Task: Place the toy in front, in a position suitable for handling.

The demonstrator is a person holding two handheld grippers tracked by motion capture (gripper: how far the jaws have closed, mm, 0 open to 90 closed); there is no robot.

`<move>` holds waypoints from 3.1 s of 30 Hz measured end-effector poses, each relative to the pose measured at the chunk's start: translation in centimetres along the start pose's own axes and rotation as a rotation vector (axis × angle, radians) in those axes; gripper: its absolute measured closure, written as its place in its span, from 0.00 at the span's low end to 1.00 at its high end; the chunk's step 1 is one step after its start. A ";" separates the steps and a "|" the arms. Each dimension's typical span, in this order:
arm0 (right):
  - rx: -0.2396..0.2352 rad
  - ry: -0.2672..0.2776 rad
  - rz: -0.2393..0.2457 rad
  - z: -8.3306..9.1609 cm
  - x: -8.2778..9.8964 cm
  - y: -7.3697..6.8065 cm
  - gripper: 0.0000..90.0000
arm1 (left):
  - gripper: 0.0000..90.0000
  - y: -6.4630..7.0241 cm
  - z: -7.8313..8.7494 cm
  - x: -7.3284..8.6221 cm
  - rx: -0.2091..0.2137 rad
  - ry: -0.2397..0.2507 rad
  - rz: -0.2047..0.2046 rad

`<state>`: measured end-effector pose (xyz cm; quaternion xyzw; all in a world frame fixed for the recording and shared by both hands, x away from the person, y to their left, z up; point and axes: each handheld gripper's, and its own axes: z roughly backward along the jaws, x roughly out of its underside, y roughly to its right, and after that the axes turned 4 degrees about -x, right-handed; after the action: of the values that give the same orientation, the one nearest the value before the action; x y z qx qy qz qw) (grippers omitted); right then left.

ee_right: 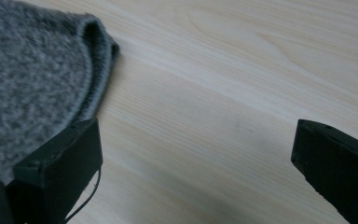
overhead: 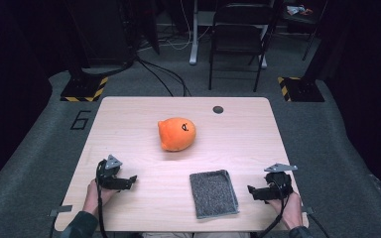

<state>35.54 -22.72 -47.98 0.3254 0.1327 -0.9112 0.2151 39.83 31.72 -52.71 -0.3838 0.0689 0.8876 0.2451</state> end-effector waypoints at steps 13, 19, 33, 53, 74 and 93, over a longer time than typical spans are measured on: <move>-0.068 0.003 0.110 -0.7 -1.9 -4.4 0.02 | 0.13 0.0 0.1 0.5 0.006 0.032 0.008; -0.088 -0.007 0.144 -1.3 -2.4 -5.9 0.02 | 0.13 0.0 0.1 0.5 0.004 0.033 0.009; -0.138 -0.090 0.253 -4.3 -3.2 -9.3 0.01 | 0.13 0.0 0.1 0.5 0.002 0.030 0.011; -0.158 -0.174 0.322 -7.7 -3.3 -10.8 0.16 | 0.13 0.0 0.1 0.5 0.001 0.032 0.017; -0.157 -0.144 0.310 -6.6 -3.5 -10.1 0.78 | 0.13 0.0 0.0 0.5 -0.001 0.035 0.020; -0.109 -0.025 0.208 -3.5 -4.6 -7.0 0.78 | 0.13 0.0 0.0 0.5 -0.003 0.038 0.021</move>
<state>37.32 -13.85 -46.92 0.3137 0.1449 -0.8793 0.3277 39.56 31.90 -53.03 -0.4003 0.0761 0.8828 0.2339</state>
